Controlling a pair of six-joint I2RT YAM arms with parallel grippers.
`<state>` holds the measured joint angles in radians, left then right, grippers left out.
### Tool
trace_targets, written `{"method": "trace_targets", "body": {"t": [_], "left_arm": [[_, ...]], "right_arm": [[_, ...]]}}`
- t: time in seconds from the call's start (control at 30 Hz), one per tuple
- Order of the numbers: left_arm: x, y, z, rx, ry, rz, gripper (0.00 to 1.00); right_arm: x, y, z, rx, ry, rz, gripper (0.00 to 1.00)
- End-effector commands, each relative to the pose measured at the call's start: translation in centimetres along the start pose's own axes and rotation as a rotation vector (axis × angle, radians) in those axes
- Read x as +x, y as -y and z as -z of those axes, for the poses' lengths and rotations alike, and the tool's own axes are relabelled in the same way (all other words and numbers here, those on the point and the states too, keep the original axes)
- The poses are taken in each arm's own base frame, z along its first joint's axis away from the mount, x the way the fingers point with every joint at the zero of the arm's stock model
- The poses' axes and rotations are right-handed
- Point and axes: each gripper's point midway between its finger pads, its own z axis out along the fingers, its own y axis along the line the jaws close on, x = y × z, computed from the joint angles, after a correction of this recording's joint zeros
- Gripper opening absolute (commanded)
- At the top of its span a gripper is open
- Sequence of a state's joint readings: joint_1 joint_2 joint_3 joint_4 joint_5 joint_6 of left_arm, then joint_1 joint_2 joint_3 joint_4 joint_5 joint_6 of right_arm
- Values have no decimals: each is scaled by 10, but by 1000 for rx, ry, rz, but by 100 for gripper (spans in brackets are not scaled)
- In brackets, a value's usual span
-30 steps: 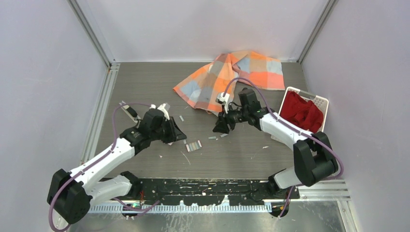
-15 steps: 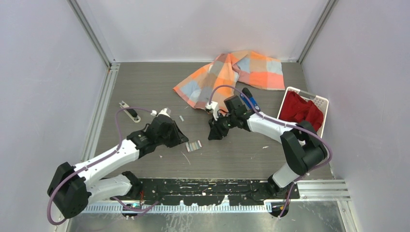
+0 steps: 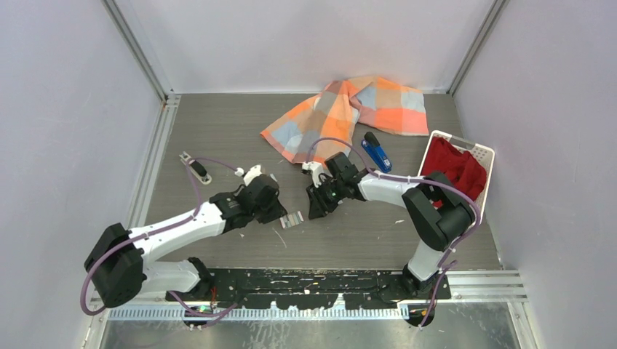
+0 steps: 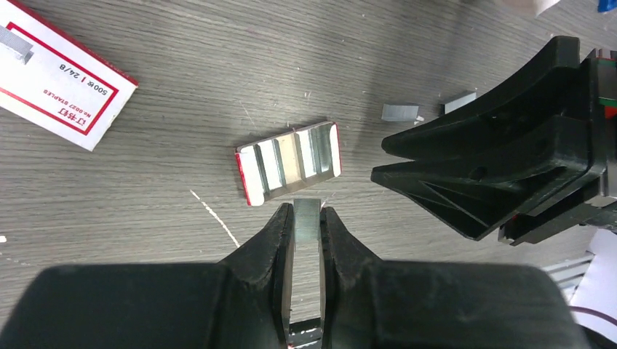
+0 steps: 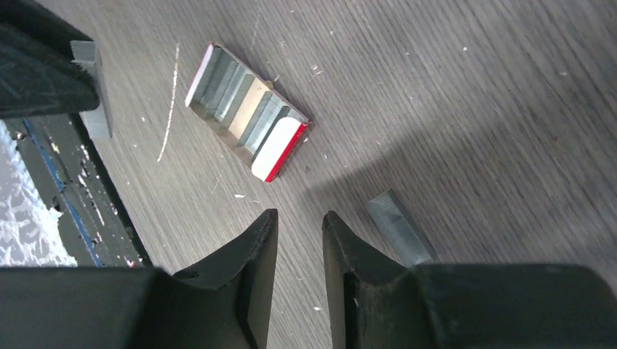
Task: Unload the staples from the stapler
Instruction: Pick up the staple from the center of the board, then place the staple in the staple box.
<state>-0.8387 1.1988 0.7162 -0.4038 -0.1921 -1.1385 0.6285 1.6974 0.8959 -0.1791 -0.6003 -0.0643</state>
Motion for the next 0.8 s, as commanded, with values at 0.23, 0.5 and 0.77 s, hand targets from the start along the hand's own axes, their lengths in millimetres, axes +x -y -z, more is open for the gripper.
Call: {"method": "trace_targets", "body": {"t": [0.23, 0.5, 0.77], "left_arm": [[-6, 6, -10, -137, 57, -2, 3], [-5, 7, -15, -172, 65, -13, 3], [-5, 8, -21, -188, 64, -22, 3]], "right_arm": [[-29, 1, -10, 48, 78, -101, 34], [-27, 2, -16, 62, 74, -201, 33], [-23, -3, -23, 48, 33, -256, 19]]}}
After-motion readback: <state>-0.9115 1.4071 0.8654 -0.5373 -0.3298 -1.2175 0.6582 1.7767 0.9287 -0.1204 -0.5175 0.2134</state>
